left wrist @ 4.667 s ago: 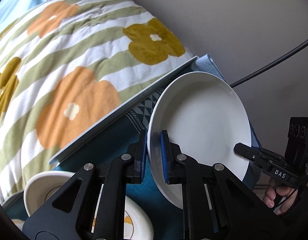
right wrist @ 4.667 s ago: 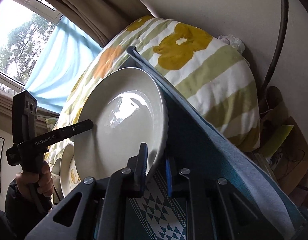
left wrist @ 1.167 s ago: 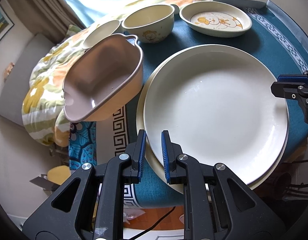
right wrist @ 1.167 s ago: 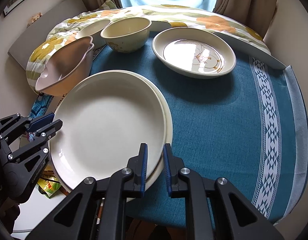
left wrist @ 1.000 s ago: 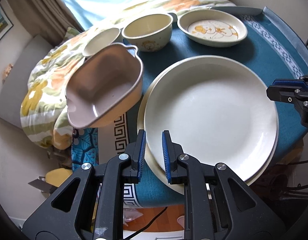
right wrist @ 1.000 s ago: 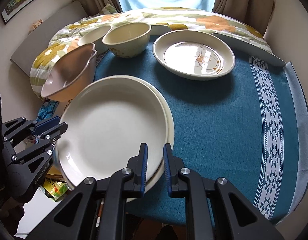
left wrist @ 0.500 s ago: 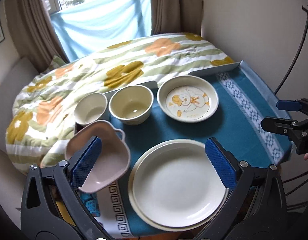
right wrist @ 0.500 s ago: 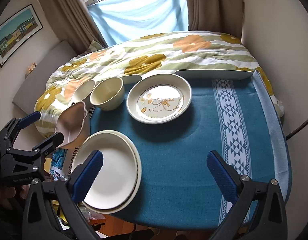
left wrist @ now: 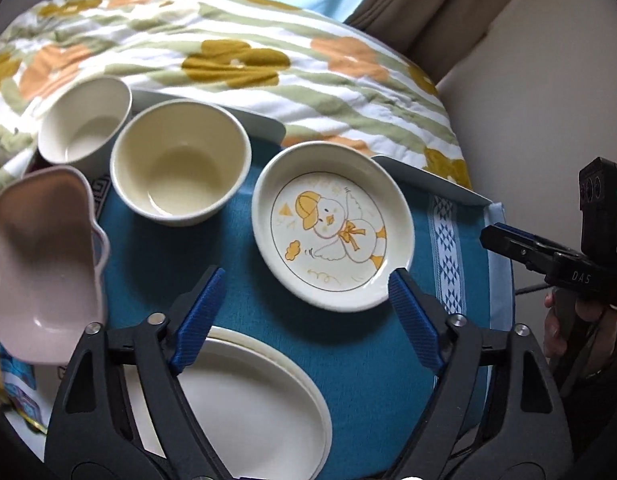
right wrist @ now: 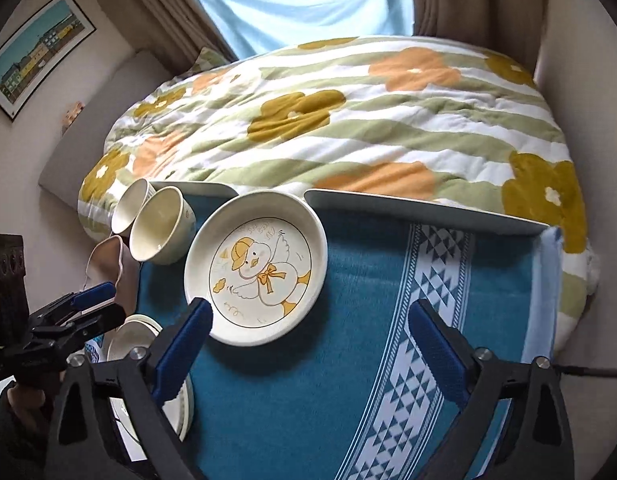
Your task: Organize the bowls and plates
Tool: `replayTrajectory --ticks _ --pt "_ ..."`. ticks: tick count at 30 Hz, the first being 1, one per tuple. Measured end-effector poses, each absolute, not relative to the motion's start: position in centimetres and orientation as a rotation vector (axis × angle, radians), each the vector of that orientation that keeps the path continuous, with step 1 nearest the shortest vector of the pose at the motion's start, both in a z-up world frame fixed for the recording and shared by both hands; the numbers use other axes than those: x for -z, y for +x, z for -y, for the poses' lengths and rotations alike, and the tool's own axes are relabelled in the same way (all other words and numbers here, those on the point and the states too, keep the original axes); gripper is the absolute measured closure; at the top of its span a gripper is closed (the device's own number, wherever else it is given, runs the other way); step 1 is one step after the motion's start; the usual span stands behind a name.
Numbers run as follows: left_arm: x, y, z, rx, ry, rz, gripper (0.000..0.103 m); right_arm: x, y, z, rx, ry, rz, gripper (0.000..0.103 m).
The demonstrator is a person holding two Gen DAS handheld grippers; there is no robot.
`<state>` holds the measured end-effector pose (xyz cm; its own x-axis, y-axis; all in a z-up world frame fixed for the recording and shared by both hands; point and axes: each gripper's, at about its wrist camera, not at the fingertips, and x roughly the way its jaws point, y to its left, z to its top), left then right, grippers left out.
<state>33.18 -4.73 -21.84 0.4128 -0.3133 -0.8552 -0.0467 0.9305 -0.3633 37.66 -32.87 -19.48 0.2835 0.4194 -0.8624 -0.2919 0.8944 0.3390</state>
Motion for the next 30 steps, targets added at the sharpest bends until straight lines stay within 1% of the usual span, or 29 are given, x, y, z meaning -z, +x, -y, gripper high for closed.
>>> replayTrajectory --ticks 2,3,4,5,6,7,9,10,12,13,14,15,17,19,21,26,30 --pt "23.8 34.3 4.7 0.140 -0.415 -1.165 0.038 21.5 39.6 32.6 -0.535 0.124 -1.226 0.023" --pt "24.7 34.8 4.7 0.117 -0.428 -1.180 0.040 22.5 40.5 32.3 -0.568 0.129 -1.243 0.029" --pt "25.6 35.2 4.9 0.097 -0.434 -1.193 0.046 23.6 41.3 31.9 -0.600 0.130 -1.262 0.032" --pt "26.4 35.6 5.0 0.077 -0.437 -1.209 0.052 24.5 41.9 31.6 -0.627 0.127 -1.275 0.040" --pt "27.2 35.7 5.1 0.061 -0.441 -1.225 0.054 25.3 42.3 31.2 -0.653 0.123 -1.286 0.045" --pt "28.0 35.9 5.2 0.049 -0.445 -1.237 0.058 25.9 42.6 30.9 -0.676 0.123 -1.292 0.047" --pt "29.0 36.2 5.4 0.028 -0.450 -1.255 0.065 26.7 43.2 30.5 -0.712 0.128 -1.296 0.055" --pt "29.4 36.4 5.5 0.018 -0.454 -1.263 0.069 27.0 43.4 30.3 -0.726 0.128 -1.298 0.057" --pt "29.9 36.6 5.4 0.000 -0.462 -1.272 0.070 27.5 43.8 30.1 -0.750 0.124 -1.301 0.066" --pt "30.1 36.7 5.3 -0.011 -0.465 -1.274 0.072 27.6 44.0 30.1 -0.759 0.119 -1.305 0.067" --pt "30.2 36.8 5.3 -0.021 -0.465 -1.275 0.081 27.7 44.1 30.3 -0.767 0.119 -1.300 0.067" --pt "30.2 36.8 5.3 -0.028 -0.462 -1.277 0.086 27.8 44.2 30.4 -0.780 0.124 -1.290 0.068" --pt "30.3 36.8 5.4 -0.042 -0.447 -1.279 0.088 28.0 44.5 30.3 -0.802 0.128 -1.284 0.069" --pt "30.2 36.7 5.4 -0.043 -0.439 -1.276 0.091 28.3 44.6 30.2 -0.819 0.129 -1.283 0.075" --pt "30.1 36.7 5.5 -0.051 -0.435 -1.273 0.091 28.5 44.6 30.1 -0.828 0.127 -1.280 0.084" --pt "30.1 36.9 5.6 -0.061 -0.423 -1.266 0.091 28.4 44.5 30.0 -0.819 0.098 -1.266 0.089" --pt "29.7 36.6 5.8 -0.064 -0.393 -1.262 0.091 28.2 44.3 30.0 -0.819 0.080 -1.253 0.089"
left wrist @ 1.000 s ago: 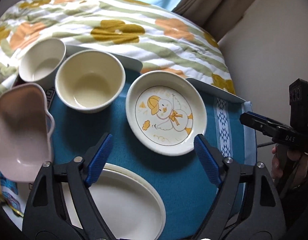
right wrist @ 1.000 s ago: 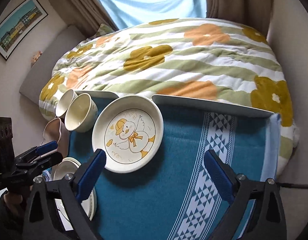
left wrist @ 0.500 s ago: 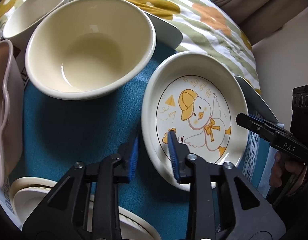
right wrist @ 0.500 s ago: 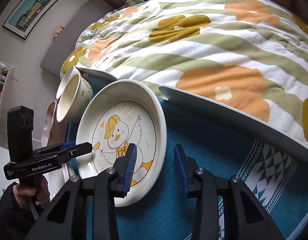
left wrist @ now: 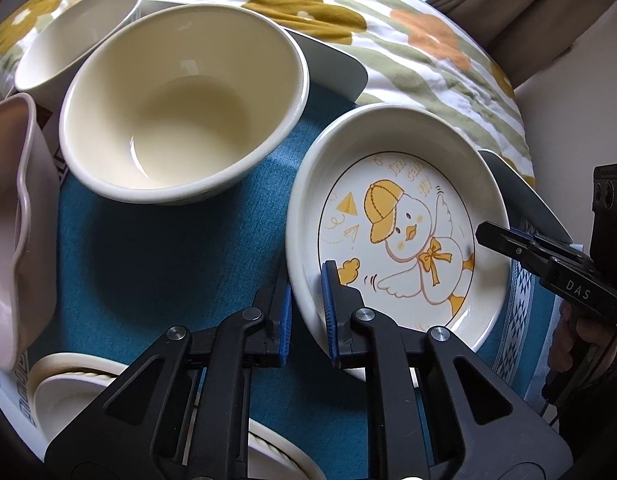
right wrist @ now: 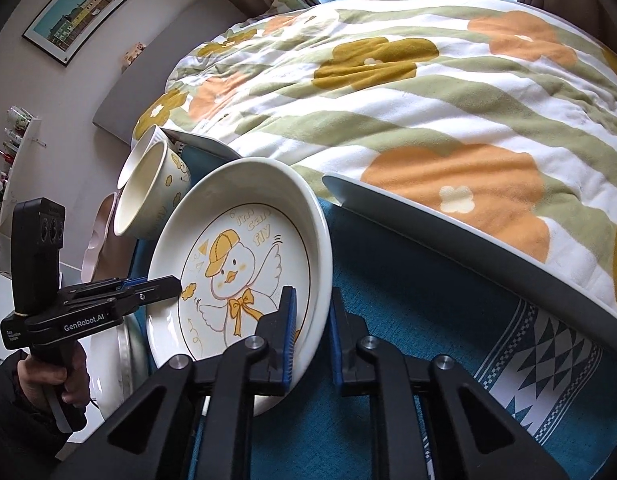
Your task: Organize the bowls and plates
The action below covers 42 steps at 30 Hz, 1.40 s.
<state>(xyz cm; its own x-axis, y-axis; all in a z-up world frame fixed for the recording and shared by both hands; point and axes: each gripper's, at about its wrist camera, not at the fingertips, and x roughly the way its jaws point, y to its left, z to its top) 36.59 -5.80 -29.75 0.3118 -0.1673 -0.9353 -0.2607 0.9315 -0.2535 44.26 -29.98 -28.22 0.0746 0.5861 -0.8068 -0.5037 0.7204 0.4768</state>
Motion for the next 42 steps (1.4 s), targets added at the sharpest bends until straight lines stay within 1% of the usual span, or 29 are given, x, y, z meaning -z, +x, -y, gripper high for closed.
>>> replayTrajectory --ticks 6,13,20,26,32,38,42 --pt "28.1 36.1 5.8 -0.036 -0.395 -1.225 0.091 26.8 43.0 30.6 -0.804 0.093 -1.217 0.089" --pt "23.1 34.3 5.2 0.022 -0.356 -1.146 0.091 22.3 39.7 30.6 -0.751 0.111 -1.131 0.089" --pt "17.6 30.6 2.5 0.127 -0.281 -1.057 0.091 17.6 33.5 28.9 -0.660 0.147 -1.044 0.089" --pt "15.5 26.7 -1.0 0.245 -0.231 -1.040 0.091 15.9 27.1 25.8 -0.534 0.195 -1.016 0.089" --pt "16.6 23.1 -4.0 0.324 -0.189 -1.073 0.091 17.1 21.4 22.9 -0.432 0.263 -1.033 0.089" --pt "20.0 21.1 -6.0 0.345 -0.193 -1.149 0.091 19.6 17.7 20.8 -0.371 0.276 -1.098 0.089" --pt "22.3 20.2 -6.5 0.341 -0.196 -1.186 0.091 21.2 16.6 20.2 -0.350 0.267 -1.128 0.089"
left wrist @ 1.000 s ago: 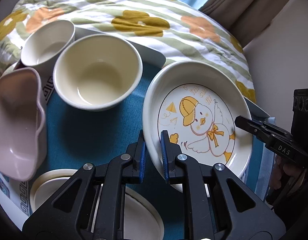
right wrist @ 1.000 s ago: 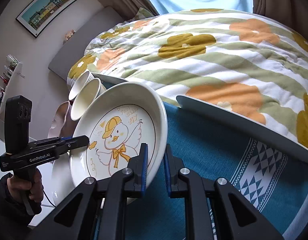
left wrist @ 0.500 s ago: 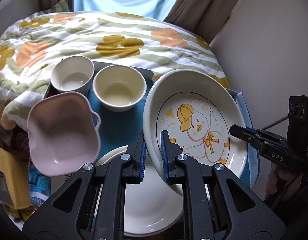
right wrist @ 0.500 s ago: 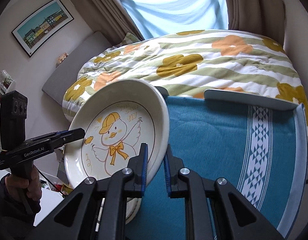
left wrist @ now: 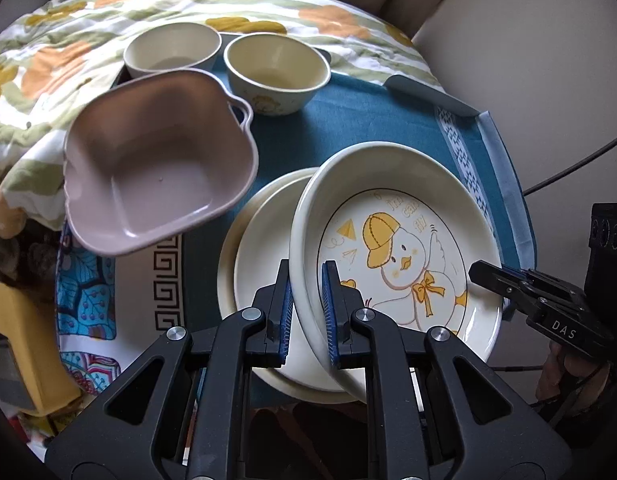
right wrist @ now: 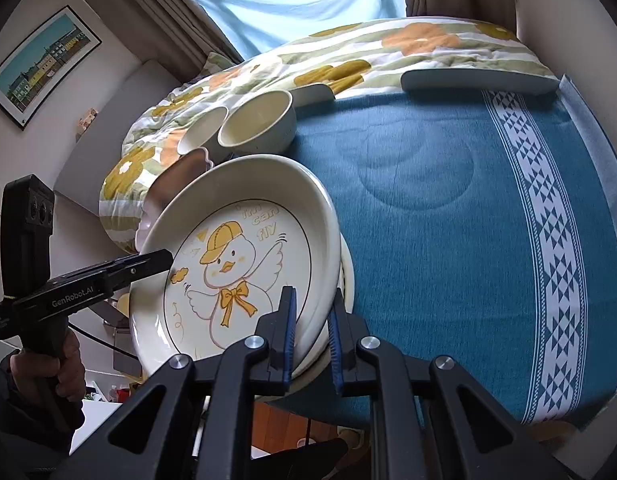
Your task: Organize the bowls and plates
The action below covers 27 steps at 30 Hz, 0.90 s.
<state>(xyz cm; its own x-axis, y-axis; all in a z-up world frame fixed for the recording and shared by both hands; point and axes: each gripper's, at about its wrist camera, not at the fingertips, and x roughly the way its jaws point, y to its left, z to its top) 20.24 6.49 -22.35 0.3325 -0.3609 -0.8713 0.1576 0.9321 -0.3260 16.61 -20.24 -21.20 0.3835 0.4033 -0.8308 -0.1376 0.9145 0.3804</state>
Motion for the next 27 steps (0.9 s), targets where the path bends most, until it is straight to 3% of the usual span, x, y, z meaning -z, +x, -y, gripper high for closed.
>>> replayTrajectory --ticks 10,27 --pt "25.9 20.1 -6.2 0.307 -0.166 -1.227 0.091 23.3 16.3 19.0 -0.339 0.175 -1.140 0.089" --pt "26.6 20.1 -3.9 0.260 -0.007 -1.204 0.087 23.1 16.3 19.0 -0.331 0.135 -1.137 0.089"
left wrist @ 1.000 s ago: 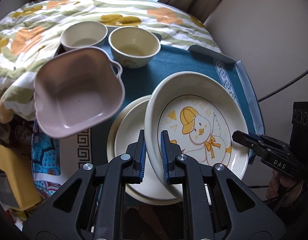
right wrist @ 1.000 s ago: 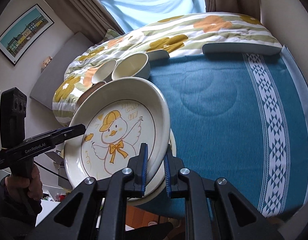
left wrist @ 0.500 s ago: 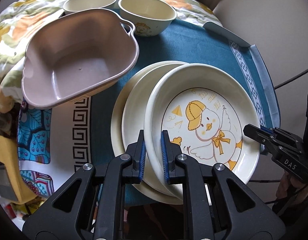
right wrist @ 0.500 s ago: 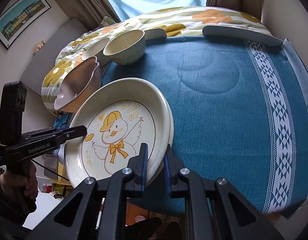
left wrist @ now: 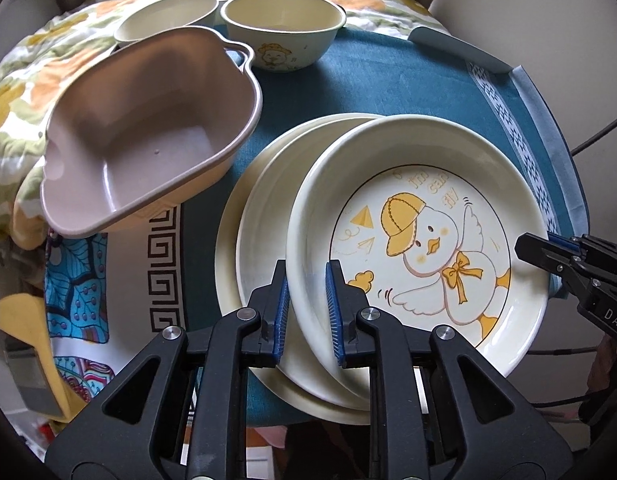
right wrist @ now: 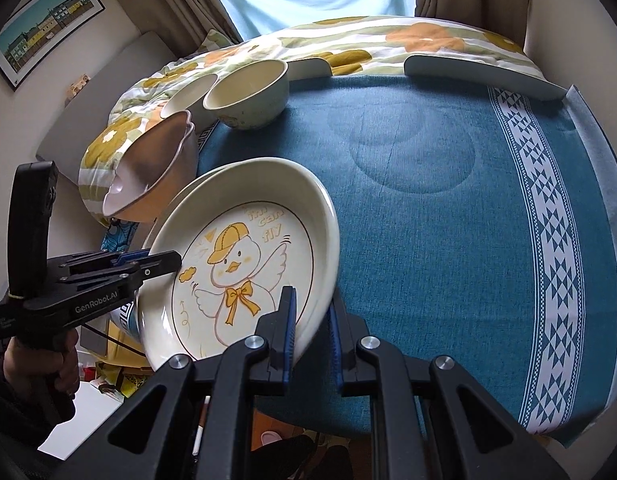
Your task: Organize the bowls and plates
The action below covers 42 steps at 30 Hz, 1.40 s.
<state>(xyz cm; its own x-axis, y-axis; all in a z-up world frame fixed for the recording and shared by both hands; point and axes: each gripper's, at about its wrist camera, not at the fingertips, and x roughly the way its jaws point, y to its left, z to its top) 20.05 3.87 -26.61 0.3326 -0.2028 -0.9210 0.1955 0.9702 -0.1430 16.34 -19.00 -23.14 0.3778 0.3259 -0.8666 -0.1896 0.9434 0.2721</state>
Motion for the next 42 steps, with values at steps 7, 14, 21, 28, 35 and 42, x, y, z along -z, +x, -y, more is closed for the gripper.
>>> replayTrajectory --ticks 7,14,21,28,35,42 --pt "26.1 19.3 -2.6 0.196 0.157 -1.155 0.087 23.1 16.5 18.9 -0.340 0.129 -1.141 0.089" --pt "26.0 19.0 -2.3 0.151 0.231 -1.124 0.087 23.2 16.8 18.1 -0.340 0.066 -1.137 0.089" --pt "26.0 18.8 -1.3 0.111 0.278 -1.118 0.087 23.2 16.9 18.1 -0.347 0.058 -1.138 0.089" --pt "26.0 18.9 -0.9 0.069 0.295 -1.130 0.087 23.2 17.0 18.1 -0.355 0.056 -1.138 0.089" --pt "26.1 18.8 -0.4 0.033 0.328 -1.129 0.087 23.2 17.2 18.1 -0.359 0.052 -1.135 0.089" --pt "26.2 18.7 0.4 -0.019 0.379 -1.121 0.087 23.3 17.3 17.9 -0.346 0.050 -1.134 0.089"
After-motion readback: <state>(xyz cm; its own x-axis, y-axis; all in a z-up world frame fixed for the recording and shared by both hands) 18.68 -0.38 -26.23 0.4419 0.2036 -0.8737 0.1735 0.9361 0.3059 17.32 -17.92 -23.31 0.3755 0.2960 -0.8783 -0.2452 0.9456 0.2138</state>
